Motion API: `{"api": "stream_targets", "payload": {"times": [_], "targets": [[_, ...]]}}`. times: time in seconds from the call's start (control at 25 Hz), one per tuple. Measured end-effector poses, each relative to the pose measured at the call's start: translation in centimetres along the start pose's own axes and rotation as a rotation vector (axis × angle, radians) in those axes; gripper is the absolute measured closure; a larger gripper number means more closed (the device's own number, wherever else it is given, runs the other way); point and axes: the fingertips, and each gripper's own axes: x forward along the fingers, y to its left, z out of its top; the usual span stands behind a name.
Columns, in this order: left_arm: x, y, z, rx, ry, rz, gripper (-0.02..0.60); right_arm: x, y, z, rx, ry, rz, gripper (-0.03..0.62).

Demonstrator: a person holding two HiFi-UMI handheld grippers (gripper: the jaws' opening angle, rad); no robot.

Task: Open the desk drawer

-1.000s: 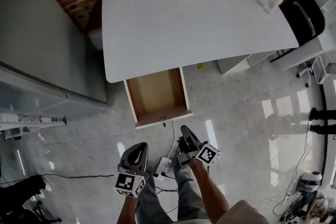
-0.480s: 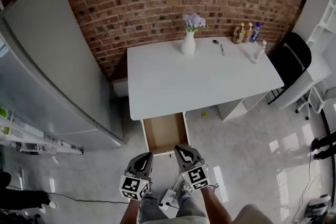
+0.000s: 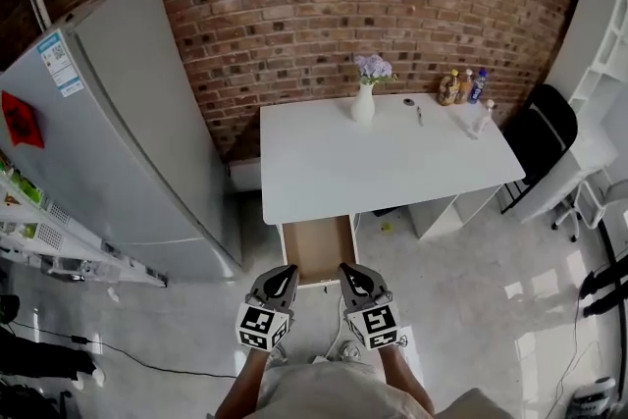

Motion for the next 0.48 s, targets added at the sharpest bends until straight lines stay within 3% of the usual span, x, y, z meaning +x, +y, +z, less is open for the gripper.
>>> {"api": "stream_targets", "payload": {"times": [0.48], "targets": [[0.2,-0.13,0.22,0.005,-0.007,0.007,0.569,0.69,-0.6,0.55,0.007,-0.026,0.003,0.577]]}}
